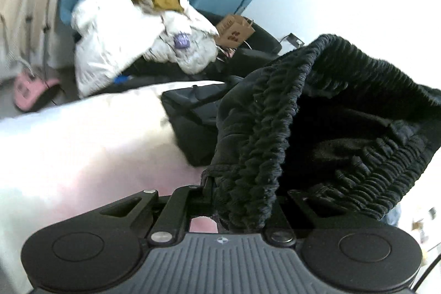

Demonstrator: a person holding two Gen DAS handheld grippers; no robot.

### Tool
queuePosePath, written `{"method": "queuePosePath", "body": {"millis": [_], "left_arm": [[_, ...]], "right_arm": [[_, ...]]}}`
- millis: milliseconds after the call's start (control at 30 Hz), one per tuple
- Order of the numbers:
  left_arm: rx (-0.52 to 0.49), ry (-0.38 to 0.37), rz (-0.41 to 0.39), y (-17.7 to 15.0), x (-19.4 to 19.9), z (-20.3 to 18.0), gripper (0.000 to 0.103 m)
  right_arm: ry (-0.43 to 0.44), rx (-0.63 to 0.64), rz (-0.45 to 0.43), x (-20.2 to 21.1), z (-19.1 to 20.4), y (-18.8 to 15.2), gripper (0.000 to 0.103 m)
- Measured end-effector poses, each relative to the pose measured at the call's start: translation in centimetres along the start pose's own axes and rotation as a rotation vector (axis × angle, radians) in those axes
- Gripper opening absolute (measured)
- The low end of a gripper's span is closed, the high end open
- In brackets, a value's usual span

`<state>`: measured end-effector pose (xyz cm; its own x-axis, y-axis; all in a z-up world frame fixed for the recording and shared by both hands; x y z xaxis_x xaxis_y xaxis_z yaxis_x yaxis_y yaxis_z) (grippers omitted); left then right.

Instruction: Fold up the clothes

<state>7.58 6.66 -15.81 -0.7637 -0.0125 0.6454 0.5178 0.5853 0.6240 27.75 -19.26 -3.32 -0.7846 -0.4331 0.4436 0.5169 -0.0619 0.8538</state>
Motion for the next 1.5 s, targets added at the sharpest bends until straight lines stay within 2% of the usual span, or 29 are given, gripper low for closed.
{"method": "queuePosePath", "body": {"millis": [167,300,400,533,700,767,833,900,1000,1067,1133,1200,1300,1467,1500], "left_arm": [[-0.095,0.064,0.005,-4.8,4.5,-3.3,0.009],[-0.123,0.056,0.067,-11.1,2.1,-4.3,0.009],[-0.129,0.049,0.112,-15.3,1.3,-4.1,0.009],[-0.089,0.044,0.191,-18.1,-0.6,-2.8,0.01],[-0.133,0.045,0.192,-19.4,-1.5,-2.1,0.01],[-0.139,0.055,0.225,-20.6,-2.2,-2.0,0.01],[-0.154,0.07,0.272,-21.9,-3.2,-1.5,0.01],[-0.177,0.09,0.338,-23.5,-4.2,-1.1,0.011],[-0.202,0.116,0.423,-25.8,-5.4,-0.4,0.015],[-0.169,0.102,0.456,-26.5,-5.4,0.3,0.019],[-0.117,0.079,0.501,-26.8,-5.2,0.9,0.039],[-0.088,0.063,0.538,-27.1,-4.7,1.3,0.041],[-0.097,0.047,0.568,-27.2,-3.4,1.4,0.045],[-0.185,0.044,0.576,-26.8,-1.4,1.0,0.049],[-0.215,0.043,0.579,-26.8,-1.3,0.8,0.049]], "right_arm": [[-0.002,-0.091,0.107,2.6,-5.9,-4.3,0.007],[-0.017,-0.135,0.159,4.5,-8.8,-7.6,0.007],[-0.044,-0.069,0.162,6.4,-8.6,-9.3,0.007],[-0.067,-0.036,0.191,7.8,-8.1,-11.3,0.007],[-0.179,0.065,0.257,6.9,-10.1,-15.9,0.008],[-0.189,0.01,0.321,5.8,-12.7,-18.7,0.009],[-0.202,-0.102,0.389,4.9,-15.8,-22.0,0.012],[-0.209,-0.274,0.457,4.1,-19.0,-25.6,0.015],[-0.23,-0.487,0.514,4.1,-22.2,-30.3,0.016],[-0.245,-0.562,0.526,4.7,-22.8,-32.5,0.016],[-0.258,-0.62,0.528,5.7,-23.1,-34.2,0.021],[-0.266,-0.666,0.519,6.9,-23.2,-35.2,0.024],[-0.265,-0.741,0.512,8.6,-23.3,-36.7,0.024],[-0.238,-0.874,0.491,8.9,-23.5,-38.2,0.03],[-0.228,-0.905,0.488,8.6,-23.5,-38.5,0.037]]}}
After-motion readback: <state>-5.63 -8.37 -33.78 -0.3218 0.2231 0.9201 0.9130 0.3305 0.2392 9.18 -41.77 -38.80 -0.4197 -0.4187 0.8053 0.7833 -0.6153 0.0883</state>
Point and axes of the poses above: each gripper's, at about its wrist camera, not at the fingertips, and x roughly against the way its jaws point, z to its left, y to its top, the point moved 5 cm from there along -x, roughly the way its jaws point, and after that the axes turned 4 degrees about z, right-handed, at the moved point
